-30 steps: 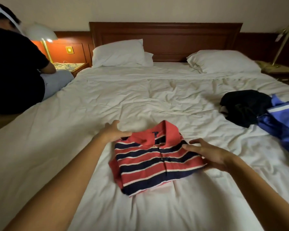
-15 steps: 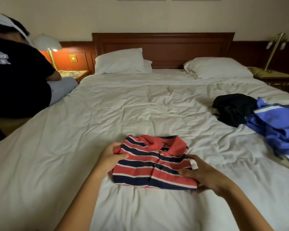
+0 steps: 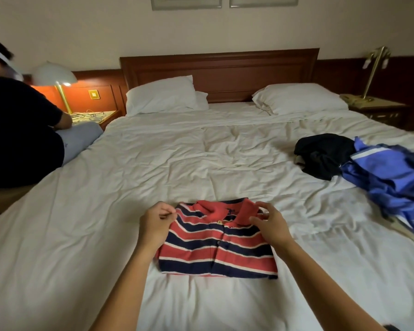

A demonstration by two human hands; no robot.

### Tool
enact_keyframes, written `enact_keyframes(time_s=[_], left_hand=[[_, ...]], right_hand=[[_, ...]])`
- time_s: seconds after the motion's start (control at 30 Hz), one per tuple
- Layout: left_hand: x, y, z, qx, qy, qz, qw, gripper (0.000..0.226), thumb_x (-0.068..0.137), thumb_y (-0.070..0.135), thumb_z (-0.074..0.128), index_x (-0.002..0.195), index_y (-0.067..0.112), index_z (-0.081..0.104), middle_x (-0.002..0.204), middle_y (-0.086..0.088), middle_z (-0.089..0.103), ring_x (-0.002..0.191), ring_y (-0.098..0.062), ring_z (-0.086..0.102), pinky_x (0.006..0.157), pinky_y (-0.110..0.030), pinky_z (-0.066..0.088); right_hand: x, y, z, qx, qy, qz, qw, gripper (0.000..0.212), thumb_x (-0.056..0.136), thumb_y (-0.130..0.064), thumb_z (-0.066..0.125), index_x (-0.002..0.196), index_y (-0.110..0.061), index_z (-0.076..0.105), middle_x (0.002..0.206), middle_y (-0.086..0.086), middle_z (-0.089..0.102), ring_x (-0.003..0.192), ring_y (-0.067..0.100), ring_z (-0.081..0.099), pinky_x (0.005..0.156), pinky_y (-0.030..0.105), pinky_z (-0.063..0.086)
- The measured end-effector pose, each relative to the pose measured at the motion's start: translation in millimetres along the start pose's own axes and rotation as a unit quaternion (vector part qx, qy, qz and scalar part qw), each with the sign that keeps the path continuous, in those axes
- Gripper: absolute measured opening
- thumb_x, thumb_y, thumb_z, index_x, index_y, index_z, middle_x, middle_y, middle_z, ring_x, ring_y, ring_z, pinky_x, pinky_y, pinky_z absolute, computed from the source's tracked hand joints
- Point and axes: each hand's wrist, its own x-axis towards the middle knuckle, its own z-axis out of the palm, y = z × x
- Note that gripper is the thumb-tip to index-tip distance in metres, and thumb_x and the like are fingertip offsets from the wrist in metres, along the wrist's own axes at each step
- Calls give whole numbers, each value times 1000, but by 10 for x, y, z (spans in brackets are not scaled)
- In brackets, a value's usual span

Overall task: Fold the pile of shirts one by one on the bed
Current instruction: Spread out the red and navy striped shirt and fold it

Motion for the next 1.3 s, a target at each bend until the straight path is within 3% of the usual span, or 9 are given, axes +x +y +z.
enact_keyframes(time_s=[0.17,0.4,0.53,0.63,0.73,0.83,0.97,1.13,1.3], left_hand=[[-31,-130,37,38,-133,-121,983,29,79,45,79,86,17,75,79,3,76,79,-16,72,73,-31,56],[28,47,192,184,8,84,979,4,88,22,73,88,22,69,89,5,66,82,-18,64,73,-35,54],[124,-69,181,-52,-39,-69,996,4,91,11,70,91,12,74,93,-8,75,86,-23,70,84,-39,57],[158,-265,119,-247,-79,-225,939,17,91,3,67,108,0,71,98,-18,74,92,-32,69,84,-39,54],[267,-326,175,27,-19,-115,993,30,92,6,65,121,8,61,114,-12,61,106,-33,61,91,-39,50],[383,-46,367,169,46,94,980,43,90,1,59,129,19,57,129,-7,45,116,-29,50,100,-42,46],[656,217,663,288,-221,249,898,73,89,-2,61,149,35,42,152,8,36,130,-18,40,108,-38,41],[921,205,673,325,-311,274,850,33,86,4,72,110,27,69,88,15,50,79,-7,52,72,-24,44],[942,-20,393,194,-196,306,911,29,80,-10,66,82,19,68,91,13,51,78,1,55,70,-14,43]], right_hand=[[151,74,51,-26,-22,16,999,57,86,-23,74,137,-19,50,126,4,61,102,15,58,87,27,47],[241,88,106,-66,4,-39,997,65,81,-13,79,138,-24,48,110,-4,62,81,1,59,66,10,43],[273,159,90,-54,-9,-12,998,68,81,-16,79,140,-23,46,117,1,62,85,5,61,68,11,44],[330,144,48,-17,-32,48,998,70,85,-27,77,145,-19,41,132,11,57,110,23,61,89,30,51],[498,63,51,-126,-37,38,991,64,89,-46,65,143,-17,46,140,16,47,126,31,51,106,39,43],[648,-64,127,-232,-54,25,971,61,89,-58,57,135,-18,55,136,14,51,129,30,47,109,43,40],[755,-103,237,-287,-86,18,954,54,88,-49,63,127,-13,54,125,9,63,118,28,56,100,41,46],[772,-29,303,-286,-48,-36,956,40,90,-35,65,121,-12,54,116,9,66,109,28,61,91,38,50],[793,-51,277,-256,23,-106,960,32,91,-37,67,108,-10,64,106,9,65,99,27,62,82,34,48]])
